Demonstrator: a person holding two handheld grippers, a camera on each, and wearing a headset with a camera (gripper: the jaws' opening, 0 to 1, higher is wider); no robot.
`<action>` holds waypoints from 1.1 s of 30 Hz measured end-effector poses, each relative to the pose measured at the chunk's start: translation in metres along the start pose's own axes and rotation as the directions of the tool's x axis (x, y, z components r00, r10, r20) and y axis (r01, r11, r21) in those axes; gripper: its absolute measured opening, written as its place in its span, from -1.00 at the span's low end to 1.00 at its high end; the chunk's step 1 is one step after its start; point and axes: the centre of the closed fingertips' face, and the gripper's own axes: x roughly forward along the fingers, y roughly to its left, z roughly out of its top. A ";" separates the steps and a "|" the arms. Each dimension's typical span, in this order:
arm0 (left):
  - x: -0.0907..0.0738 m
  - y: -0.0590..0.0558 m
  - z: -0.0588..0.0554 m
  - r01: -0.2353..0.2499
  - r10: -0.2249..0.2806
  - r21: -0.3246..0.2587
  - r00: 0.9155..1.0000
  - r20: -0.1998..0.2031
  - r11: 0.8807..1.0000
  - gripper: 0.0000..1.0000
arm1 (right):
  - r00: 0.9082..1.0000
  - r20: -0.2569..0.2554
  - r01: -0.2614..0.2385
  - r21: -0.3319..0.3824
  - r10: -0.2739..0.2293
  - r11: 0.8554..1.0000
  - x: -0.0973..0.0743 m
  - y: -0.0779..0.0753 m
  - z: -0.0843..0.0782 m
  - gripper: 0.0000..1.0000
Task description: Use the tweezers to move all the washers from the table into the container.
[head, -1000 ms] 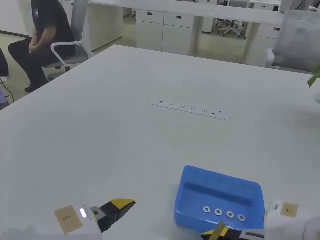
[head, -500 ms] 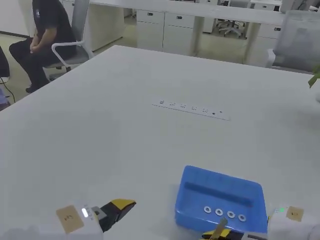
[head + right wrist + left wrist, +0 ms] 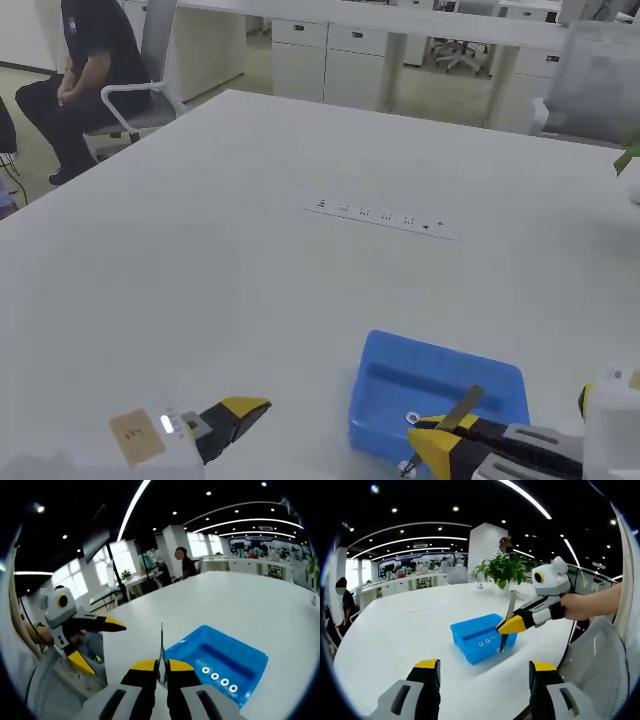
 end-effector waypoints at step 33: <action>0.001 0.002 0.000 -0.003 0.003 -0.002 1.000 -0.001 1.000 0.43 | 1.000 0.012 0.014 -0.014 -0.014 1.000 0.028 -0.040 0.030 -0.94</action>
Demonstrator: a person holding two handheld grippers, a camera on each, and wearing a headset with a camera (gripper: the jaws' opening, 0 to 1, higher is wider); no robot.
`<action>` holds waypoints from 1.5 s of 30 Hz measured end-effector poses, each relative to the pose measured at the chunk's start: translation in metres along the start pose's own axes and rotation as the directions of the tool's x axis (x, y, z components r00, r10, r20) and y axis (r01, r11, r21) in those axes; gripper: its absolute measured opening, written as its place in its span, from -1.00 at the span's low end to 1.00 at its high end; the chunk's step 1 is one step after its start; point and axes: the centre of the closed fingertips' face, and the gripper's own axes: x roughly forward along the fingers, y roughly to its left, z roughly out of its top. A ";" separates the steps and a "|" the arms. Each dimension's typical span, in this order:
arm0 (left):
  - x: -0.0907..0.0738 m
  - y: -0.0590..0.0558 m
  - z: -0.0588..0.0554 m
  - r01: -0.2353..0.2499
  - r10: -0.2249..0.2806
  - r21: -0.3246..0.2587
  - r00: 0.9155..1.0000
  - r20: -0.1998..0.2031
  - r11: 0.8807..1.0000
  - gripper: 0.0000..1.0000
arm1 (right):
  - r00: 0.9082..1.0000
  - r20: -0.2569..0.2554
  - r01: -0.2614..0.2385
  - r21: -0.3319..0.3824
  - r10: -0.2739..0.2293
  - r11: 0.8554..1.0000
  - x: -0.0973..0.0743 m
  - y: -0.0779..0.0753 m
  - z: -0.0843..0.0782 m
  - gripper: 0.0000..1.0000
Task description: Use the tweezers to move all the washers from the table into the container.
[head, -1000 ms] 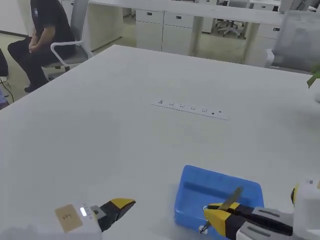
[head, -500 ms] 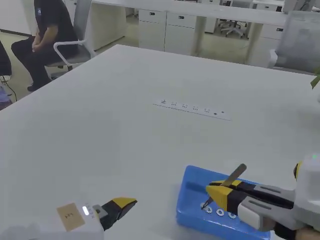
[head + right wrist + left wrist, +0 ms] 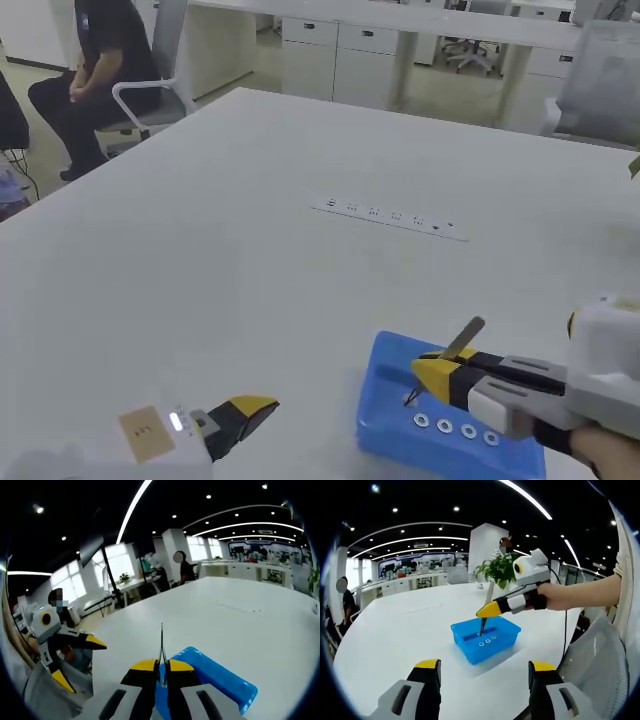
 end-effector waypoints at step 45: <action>0.000 0.003 -0.002 -0.014 0.013 -0.015 1.000 -0.011 1.000 0.42 | 0.990 -0.142 -0.011 -0.030 0.007 0.999 0.036 -0.024 -0.037 -0.93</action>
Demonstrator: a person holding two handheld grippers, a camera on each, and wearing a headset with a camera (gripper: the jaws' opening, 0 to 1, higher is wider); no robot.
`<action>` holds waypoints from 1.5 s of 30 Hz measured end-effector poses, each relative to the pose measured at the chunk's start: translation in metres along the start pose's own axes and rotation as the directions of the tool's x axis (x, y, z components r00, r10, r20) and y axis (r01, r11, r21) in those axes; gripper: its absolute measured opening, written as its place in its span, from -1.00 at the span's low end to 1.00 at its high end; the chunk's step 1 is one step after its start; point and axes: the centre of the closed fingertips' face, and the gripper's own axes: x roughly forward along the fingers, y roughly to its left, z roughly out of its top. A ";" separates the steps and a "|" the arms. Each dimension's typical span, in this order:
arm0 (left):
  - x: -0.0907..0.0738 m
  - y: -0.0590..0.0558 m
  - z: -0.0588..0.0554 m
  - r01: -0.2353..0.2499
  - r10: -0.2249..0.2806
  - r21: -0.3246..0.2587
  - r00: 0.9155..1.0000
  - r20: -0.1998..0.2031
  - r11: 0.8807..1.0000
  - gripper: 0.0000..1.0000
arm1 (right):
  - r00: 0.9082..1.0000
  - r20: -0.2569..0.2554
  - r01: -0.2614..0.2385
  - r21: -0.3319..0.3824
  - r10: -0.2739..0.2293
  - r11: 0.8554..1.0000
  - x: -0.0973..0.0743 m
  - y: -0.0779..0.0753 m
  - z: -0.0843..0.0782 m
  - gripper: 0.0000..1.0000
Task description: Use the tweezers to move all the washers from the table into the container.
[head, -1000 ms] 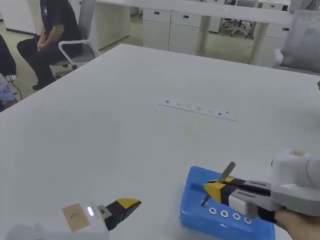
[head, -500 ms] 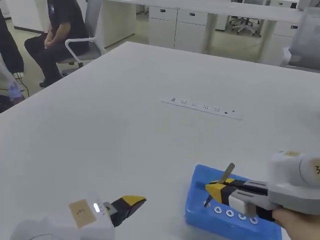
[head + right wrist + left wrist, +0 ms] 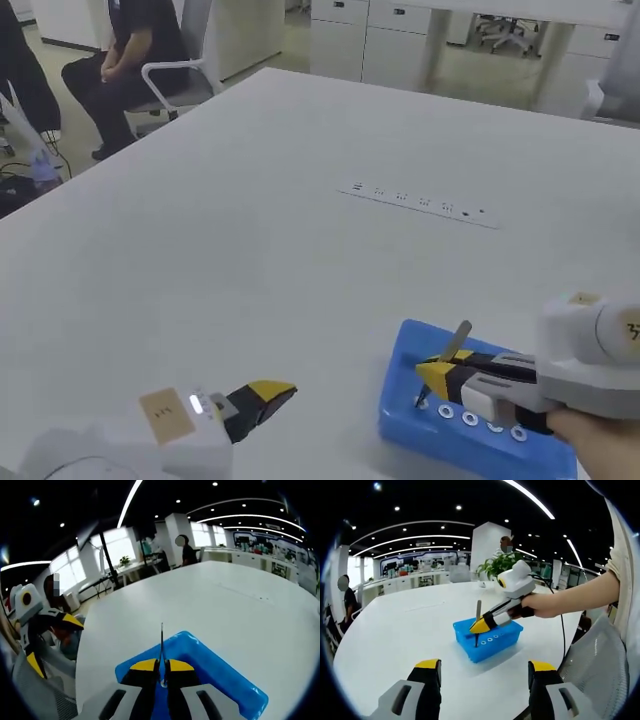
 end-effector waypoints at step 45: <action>-0.001 -0.011 0.006 0.043 -0.044 0.009 0.999 0.018 0.999 0.33 | 0.987 0.160 0.039 -0.031 -0.033 0.999 -0.075 0.039 0.027 -0.92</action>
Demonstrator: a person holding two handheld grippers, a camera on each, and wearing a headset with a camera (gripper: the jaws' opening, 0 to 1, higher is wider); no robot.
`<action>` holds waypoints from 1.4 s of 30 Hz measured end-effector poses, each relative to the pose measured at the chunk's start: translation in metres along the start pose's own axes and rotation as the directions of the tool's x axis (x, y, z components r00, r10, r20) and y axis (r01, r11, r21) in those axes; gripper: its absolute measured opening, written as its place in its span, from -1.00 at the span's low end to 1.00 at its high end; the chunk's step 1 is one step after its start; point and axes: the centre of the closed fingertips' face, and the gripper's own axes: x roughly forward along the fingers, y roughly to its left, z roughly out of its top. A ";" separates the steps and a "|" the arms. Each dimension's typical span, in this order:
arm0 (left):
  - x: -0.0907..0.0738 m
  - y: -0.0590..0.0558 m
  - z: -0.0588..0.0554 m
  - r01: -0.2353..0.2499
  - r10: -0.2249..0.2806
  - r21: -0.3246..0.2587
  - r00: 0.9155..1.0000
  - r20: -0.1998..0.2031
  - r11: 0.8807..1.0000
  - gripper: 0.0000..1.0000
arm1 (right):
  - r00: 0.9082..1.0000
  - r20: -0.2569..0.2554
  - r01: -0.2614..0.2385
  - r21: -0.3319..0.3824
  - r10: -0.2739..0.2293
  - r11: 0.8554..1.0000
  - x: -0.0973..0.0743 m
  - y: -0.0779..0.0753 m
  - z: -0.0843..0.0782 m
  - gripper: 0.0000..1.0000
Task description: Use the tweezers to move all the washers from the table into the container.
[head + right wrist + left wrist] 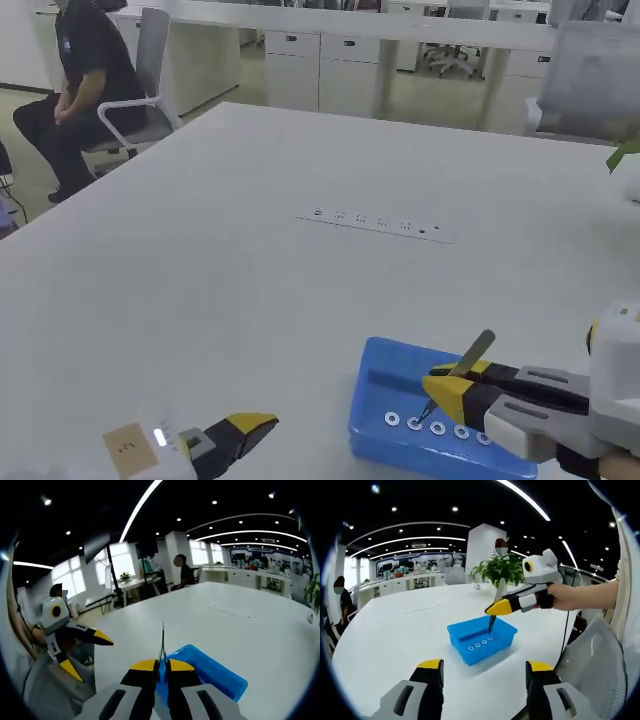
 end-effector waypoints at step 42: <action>0.008 -0.098 0.023 0.564 -0.516 0.246 0.824 -0.235 0.788 -0.68 | 0.831 -0.507 -0.447 -0.361 0.229 0.819 -0.032 0.100 -0.107 -0.93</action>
